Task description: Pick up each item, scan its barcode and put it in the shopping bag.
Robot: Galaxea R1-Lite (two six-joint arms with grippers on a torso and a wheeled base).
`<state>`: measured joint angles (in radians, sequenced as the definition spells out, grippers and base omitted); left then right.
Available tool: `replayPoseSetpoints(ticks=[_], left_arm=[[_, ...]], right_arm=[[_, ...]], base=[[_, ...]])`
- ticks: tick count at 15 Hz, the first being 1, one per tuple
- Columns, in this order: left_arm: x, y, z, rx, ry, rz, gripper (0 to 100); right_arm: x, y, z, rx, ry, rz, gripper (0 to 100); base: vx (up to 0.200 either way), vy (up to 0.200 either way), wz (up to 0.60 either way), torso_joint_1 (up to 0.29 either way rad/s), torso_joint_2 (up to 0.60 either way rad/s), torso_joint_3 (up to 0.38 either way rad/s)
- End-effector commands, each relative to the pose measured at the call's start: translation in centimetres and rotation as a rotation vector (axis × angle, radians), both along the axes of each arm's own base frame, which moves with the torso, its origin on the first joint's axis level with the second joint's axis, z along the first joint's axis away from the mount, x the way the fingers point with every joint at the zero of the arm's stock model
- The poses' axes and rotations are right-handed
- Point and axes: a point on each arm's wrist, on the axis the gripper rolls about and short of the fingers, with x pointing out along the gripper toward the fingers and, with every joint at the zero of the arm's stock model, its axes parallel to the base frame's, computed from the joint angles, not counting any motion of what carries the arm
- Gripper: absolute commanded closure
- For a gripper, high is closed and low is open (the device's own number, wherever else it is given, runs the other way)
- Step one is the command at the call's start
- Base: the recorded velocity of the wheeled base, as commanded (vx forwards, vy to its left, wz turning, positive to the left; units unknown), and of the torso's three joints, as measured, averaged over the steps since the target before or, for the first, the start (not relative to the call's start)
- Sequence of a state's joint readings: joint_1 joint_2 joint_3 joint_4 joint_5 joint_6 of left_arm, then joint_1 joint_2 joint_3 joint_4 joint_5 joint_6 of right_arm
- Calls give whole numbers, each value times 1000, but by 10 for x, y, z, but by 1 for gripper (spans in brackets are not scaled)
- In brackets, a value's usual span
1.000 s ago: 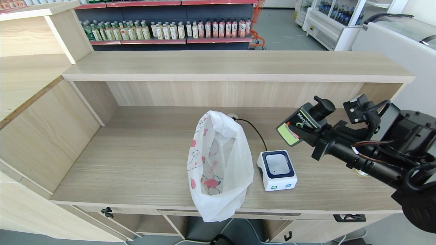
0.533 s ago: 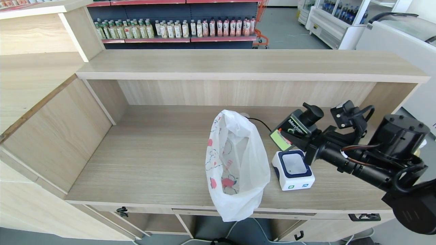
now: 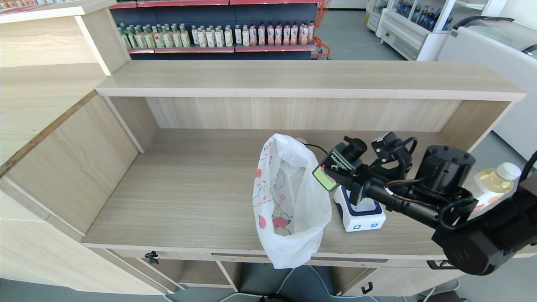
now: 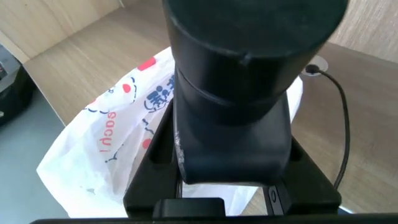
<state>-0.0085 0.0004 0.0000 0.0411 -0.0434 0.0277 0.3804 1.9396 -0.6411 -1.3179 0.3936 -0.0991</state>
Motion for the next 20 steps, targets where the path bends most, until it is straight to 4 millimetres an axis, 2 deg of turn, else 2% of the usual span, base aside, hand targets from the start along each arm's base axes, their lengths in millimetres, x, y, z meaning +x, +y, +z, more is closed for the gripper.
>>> replayPoseSetpoints(ticks=[1, 5, 8, 15, 20], left_arm=[[0, 0, 0, 0, 0, 1, 0], [0, 0, 0, 0, 0, 1, 0], [0, 0, 0, 0, 0, 1, 0], [0, 0, 0, 0, 0, 0, 0], [0, 0, 0, 0, 0, 3, 0]], right_arm=[[5, 16, -21, -24, 44, 39, 100], [17, 23, -51, -130, 23, 57, 100], [31, 30, -70, -141, 42, 59, 100], [61, 55, -86, -136, -7, 87, 100], [68, 70, -101, -175, -1, 113, 100]], base=[[0, 0, 0, 0, 0, 0], [0, 0, 0, 0, 0, 0], [0, 0, 0, 0, 0, 0], [0, 0, 0, 0, 0, 0], [0, 0, 0, 0, 0, 0]])
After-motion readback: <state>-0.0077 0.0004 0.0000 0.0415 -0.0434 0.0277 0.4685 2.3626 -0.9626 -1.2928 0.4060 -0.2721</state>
